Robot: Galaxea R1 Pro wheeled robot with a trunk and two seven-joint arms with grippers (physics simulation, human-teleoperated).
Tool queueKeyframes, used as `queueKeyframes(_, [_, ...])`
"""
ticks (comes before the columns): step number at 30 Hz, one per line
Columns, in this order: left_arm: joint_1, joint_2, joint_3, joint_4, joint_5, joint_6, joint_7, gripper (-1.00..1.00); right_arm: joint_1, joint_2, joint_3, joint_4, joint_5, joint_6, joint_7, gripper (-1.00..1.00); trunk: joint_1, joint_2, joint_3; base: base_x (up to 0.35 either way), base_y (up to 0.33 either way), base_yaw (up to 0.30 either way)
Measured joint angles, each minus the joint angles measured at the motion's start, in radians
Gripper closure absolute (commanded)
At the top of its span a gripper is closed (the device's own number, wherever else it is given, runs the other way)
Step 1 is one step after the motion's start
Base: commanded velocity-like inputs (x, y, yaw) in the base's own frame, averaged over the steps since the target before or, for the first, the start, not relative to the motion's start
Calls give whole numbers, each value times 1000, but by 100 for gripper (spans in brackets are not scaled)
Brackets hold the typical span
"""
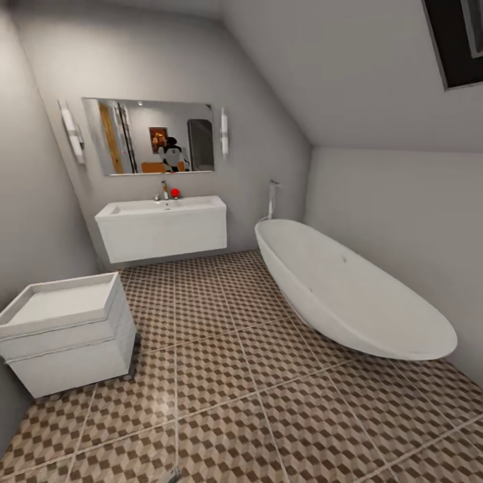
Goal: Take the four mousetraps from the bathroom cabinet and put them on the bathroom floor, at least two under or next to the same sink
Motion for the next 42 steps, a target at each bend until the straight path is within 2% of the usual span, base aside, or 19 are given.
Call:
queueKeyframes(6, [0, 0, 0, 0, 0, 0, -1, 100, 0, 0, 0, 0, 0, 0, 0, 100, 0, 0, 0, 88, 0, 292])
queueKeyframes(15, [0, 0, 0, 0, 0, 0, -1, 100, 0, 0, 0, 0, 0, 0, 0, 100, -1, 0, 0, 287, -57, 289])
queueKeyframes(27, [0, -1, 0, -3, -2, 11, -9, 100, 3, -9, 0, 4, 1, 6, 0, 100, 0, 0, 0, 52, -13, 45])
queueKeyframes(28, [0, -21, 0, -4, -2, 8, -6, 100, 3, -10, -1, 8, 0, 4, 1, 100, 0, 0, 0, 0, 0, 0])
queueKeyframes(30, [0, -39, 0, -4, -2, 4, -2, 100, 3, -12, -1, 15, -3, 7, 1, 100, 0, 0, 0, 0, 0, 0])
queueKeyframes(34, [0, -48, -9, -6, -19, 12, -2, 100, 3, -7, -3, 70, -4, 48, 3, 100, 0, 0, 0, 0, 0, 0])
queueKeyframes(37, [-1, -42, -31, -31, -76, 87, 14, 100, 2, 28, -5, 183, -9, 219, 5, 100, 0, 0, 0, 0, 0, 0])
queueKeyframes(38, [-6, -23, -40, -123, -112, 195, 65, 100, -1, 80, -10, 290, -4, 356, 5, 100, 0, 0, 0, 0, 0, 0])
queueKeyframes(39, [-12, -5, -42, -219, -133, 273, 122, 100, -10, 119, -14, 351, 0, 427, 5, 100, 0, 0, 0, 0, 0, 0])
queueKeyframes(41, [-40, 30, -42, -398, -158, 395, 256, 100, -68, 169, -16, 402, 4, 507, 2, 100, 0, 0, 0, 0, 0, 0])
queueKeyframes(42, [-56, 37, -41, -428, -161, 423, 286, 100, -90, 181, -16, 410, 5, 520, 2, 100, 0, 0, 0, 0, 0, 0])
